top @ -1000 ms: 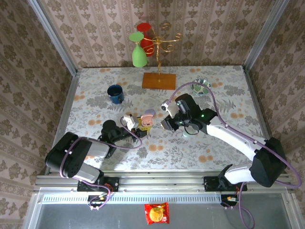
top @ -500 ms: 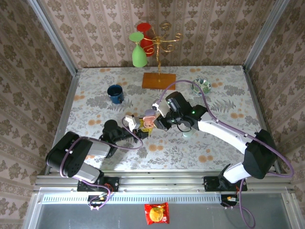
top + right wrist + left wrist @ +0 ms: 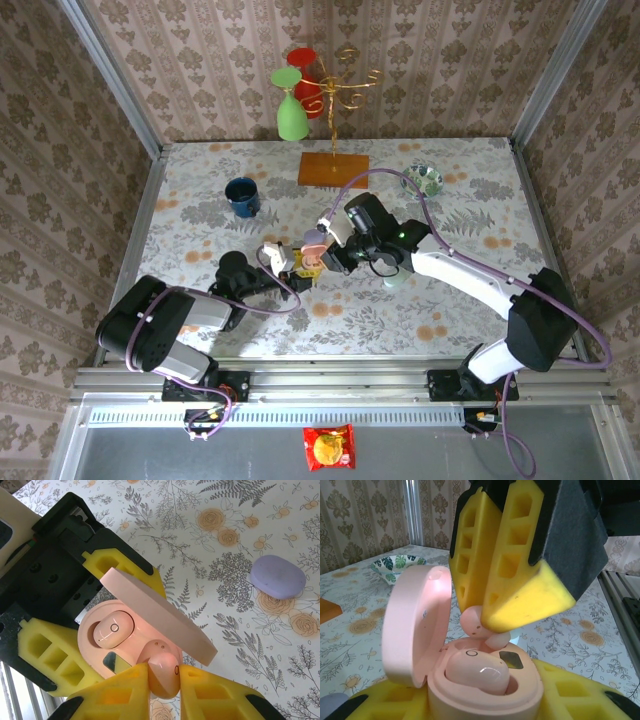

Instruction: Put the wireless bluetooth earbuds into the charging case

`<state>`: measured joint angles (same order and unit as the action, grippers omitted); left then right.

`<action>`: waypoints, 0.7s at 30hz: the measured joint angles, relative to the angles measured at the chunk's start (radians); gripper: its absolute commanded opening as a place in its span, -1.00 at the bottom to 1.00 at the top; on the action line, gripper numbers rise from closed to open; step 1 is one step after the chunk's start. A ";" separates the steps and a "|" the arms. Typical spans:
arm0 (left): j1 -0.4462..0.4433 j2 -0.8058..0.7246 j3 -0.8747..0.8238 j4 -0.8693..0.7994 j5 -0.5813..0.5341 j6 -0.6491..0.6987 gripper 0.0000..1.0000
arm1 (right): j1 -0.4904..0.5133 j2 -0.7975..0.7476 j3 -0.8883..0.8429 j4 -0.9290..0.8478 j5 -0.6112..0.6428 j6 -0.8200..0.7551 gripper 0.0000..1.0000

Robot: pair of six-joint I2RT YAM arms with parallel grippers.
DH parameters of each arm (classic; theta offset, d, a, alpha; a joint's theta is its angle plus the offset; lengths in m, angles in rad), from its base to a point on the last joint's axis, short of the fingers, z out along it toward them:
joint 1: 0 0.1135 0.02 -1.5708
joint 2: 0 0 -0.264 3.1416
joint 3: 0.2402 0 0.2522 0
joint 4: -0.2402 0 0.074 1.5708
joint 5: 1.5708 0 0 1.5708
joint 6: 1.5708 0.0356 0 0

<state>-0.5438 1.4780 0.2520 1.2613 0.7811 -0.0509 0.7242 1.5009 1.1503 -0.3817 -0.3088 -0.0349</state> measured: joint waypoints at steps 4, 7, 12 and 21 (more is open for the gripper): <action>0.000 0.000 0.000 0.000 0.000 -0.006 -0.18 | 0.000 0.000 0.000 0.005 0.001 0.000 -0.62; 0.000 0.000 0.000 0.002 0.000 -0.009 -0.18 | 0.000 0.001 0.000 0.016 0.010 0.001 -0.61; 0.000 -0.001 0.000 0.003 -0.004 -0.010 -0.18 | 0.001 0.006 0.000 0.021 0.013 0.004 -0.61; 0.000 -0.002 0.002 0.003 -0.015 -0.036 -0.19 | 0.000 0.007 -0.008 0.043 -0.004 0.004 -0.51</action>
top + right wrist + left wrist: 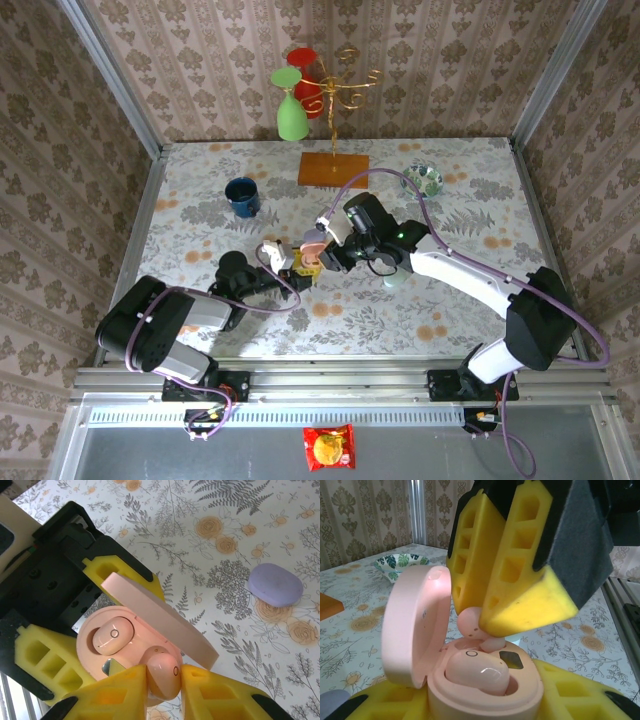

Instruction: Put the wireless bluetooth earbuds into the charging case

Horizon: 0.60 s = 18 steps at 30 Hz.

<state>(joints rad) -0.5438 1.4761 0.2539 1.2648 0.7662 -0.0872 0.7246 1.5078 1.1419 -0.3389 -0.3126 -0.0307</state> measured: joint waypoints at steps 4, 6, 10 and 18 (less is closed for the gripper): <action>-0.001 0.000 0.002 -0.003 0.000 -0.010 -0.18 | 0.000 0.000 -0.011 0.015 -0.010 0.003 -0.45; -0.001 0.000 0.003 -0.002 -0.001 -0.012 -0.18 | 0.000 0.000 -0.012 0.019 -0.013 0.007 -0.30; -0.001 0.000 0.005 -0.002 -0.004 -0.015 -0.18 | 0.000 -0.001 -0.012 0.020 -0.011 0.010 -0.10; -0.001 0.000 0.005 0.000 -0.005 -0.013 -0.17 | -0.013 -0.108 -0.080 0.045 -0.004 0.044 0.28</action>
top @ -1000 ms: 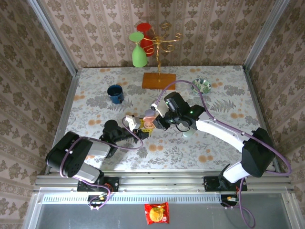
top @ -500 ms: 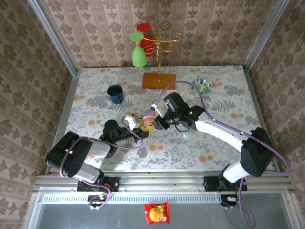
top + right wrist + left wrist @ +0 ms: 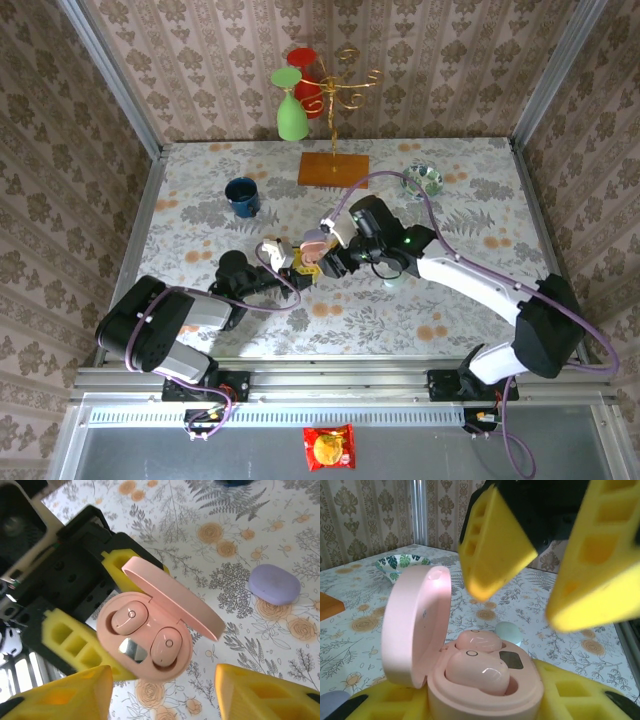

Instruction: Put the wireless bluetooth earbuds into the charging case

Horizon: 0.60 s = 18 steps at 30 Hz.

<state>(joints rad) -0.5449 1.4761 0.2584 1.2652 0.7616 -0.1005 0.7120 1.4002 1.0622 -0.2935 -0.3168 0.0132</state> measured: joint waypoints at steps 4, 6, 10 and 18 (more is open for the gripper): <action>0.000 -0.001 0.000 0.000 0.011 0.030 -0.16 | -0.026 -0.066 -0.023 0.048 -0.019 0.056 0.36; 0.000 -0.002 0.000 0.000 0.022 0.047 -0.16 | -0.036 -0.072 -0.023 0.077 -0.025 0.080 0.36; 0.000 -0.002 0.000 0.000 0.046 0.068 -0.16 | -0.047 -0.011 0.053 0.043 -0.026 0.135 0.37; -0.006 -0.014 0.000 0.000 0.056 0.068 -0.20 | -0.049 0.142 0.198 -0.029 -0.018 0.174 0.40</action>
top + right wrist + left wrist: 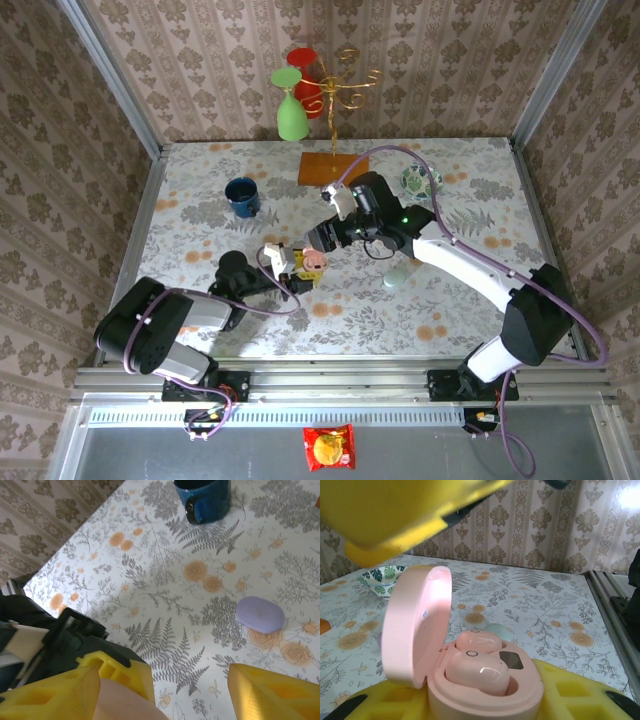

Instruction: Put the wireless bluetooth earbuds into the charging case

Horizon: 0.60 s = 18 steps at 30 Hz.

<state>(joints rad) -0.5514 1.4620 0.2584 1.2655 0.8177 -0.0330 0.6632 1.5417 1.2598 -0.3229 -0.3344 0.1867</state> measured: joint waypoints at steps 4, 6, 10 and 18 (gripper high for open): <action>0.000 -0.001 0.002 -0.002 -0.024 -0.039 -0.22 | 0.000 0.004 0.000 -0.031 -0.002 -0.005 0.42; 0.000 -0.001 0.005 -0.006 -0.037 -0.062 -0.23 | 0.000 0.002 -0.001 -0.037 -0.003 -0.007 0.42; 0.000 -0.001 0.020 0.000 -0.061 -0.100 -0.24 | -0.006 -0.035 -0.049 -0.036 -0.003 0.007 0.49; -0.007 -0.006 0.062 0.000 -0.082 -0.161 -0.24 | -0.103 -0.130 -0.206 0.138 -0.166 0.299 0.58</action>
<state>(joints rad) -0.5583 1.4559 0.3202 1.2655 0.7361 -0.1936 0.5606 1.4113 1.0538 -0.1848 -0.5007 0.4862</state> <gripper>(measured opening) 0.384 0.786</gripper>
